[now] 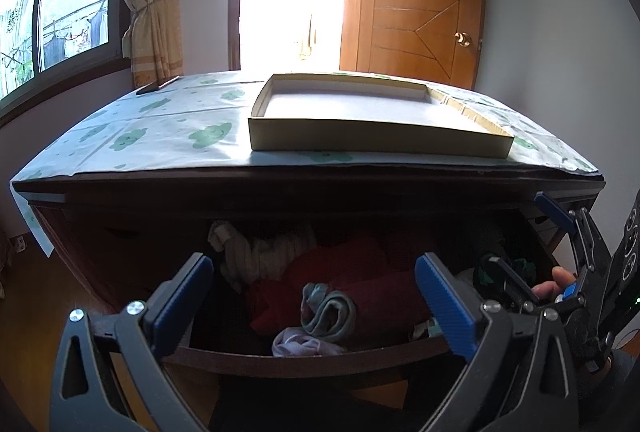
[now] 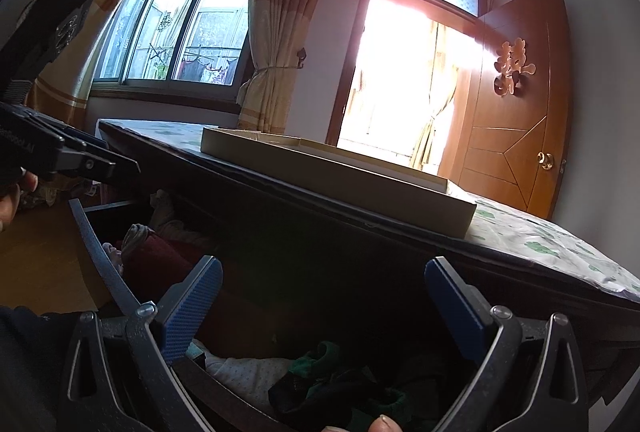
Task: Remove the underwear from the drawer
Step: 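Lower both tools into the open drawer toward the red clothes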
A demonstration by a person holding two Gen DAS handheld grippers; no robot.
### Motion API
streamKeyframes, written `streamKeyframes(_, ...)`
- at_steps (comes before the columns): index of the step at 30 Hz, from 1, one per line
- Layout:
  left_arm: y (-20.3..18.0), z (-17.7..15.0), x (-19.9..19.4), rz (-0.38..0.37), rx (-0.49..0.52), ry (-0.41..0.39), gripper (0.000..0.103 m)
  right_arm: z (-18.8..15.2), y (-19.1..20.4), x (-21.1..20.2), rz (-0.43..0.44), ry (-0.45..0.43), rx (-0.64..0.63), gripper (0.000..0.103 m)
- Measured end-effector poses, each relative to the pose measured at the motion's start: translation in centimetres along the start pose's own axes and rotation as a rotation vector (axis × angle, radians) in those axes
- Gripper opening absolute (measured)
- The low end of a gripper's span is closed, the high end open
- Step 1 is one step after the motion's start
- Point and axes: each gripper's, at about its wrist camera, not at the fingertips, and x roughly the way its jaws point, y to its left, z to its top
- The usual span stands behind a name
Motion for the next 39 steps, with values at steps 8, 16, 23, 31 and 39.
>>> streamKeyframes(8, -0.2, 0.0, -0.2, -0.009, 0.017, 0.019, 0.103, 0.1, 0.2, -0.5, 0.012, 0.045, 0.008, 0.102)
streamKeyframes(16, -0.4, -0.2, -0.3, -0.019, 0.035, 0.039, 0.103, 0.4, 0.2, -1.3, 0.013, 0.08, 0.031, 0.102)
streamKeyframes(23, -0.6, -0.1, -0.4, -0.022, 0.044, 0.043, 0.103, 0.5, 0.6, -1.8, 0.027, 0.107, 0.044, 0.102)
streamKeyframes(31, 0.6, 0.4, -0.9, -0.02, 0.015, 0.037, 0.103, 0.6, 0.7, -1.7, 0.03, 0.177, 0.048, 0.102)
streamKeyframes(39, 2.2, 1.0, -1.3, -0.013, -0.031, 0.028, 0.103, 0.6, 0.4, -1.2, 0.036, 0.271, 0.069, 0.102)
